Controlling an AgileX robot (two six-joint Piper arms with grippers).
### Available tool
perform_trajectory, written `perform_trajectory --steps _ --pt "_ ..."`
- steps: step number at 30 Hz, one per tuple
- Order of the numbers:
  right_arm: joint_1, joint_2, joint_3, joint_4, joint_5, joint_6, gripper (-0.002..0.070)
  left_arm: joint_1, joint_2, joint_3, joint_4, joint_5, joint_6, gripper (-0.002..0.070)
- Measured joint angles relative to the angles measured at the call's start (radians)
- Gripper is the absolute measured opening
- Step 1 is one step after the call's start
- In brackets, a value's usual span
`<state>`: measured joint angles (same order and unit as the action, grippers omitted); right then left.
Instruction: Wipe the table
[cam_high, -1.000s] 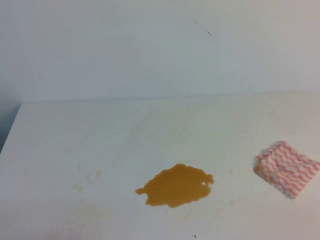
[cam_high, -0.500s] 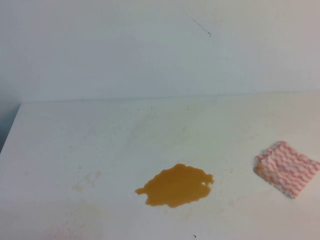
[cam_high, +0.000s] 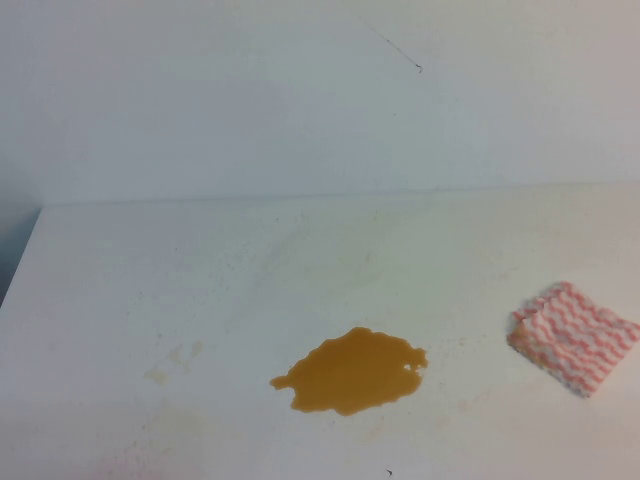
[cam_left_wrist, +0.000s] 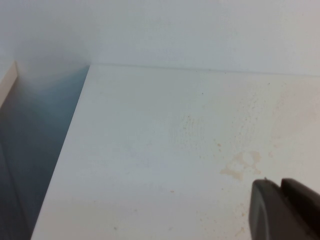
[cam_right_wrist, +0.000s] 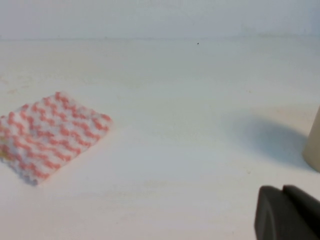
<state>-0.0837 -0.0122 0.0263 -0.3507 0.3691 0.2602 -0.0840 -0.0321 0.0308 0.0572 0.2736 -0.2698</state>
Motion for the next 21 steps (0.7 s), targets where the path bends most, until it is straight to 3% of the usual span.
perform_trajectory --steps 6,16,21 --pt "0.000 0.000 0.004 0.000 -0.111 0.039 -0.0002 0.000 0.000 0.000 0.000 0.000 0.000 0.0000" --pt "0.000 0.000 0.004 0.000 -0.287 0.385 -0.0002 0.000 0.000 0.000 0.000 0.000 0.000 0.0000" --pt "0.000 0.000 0.004 -0.016 -0.311 0.390 -0.0002 0.000 0.000 0.000 0.000 0.000 0.000 0.0000"
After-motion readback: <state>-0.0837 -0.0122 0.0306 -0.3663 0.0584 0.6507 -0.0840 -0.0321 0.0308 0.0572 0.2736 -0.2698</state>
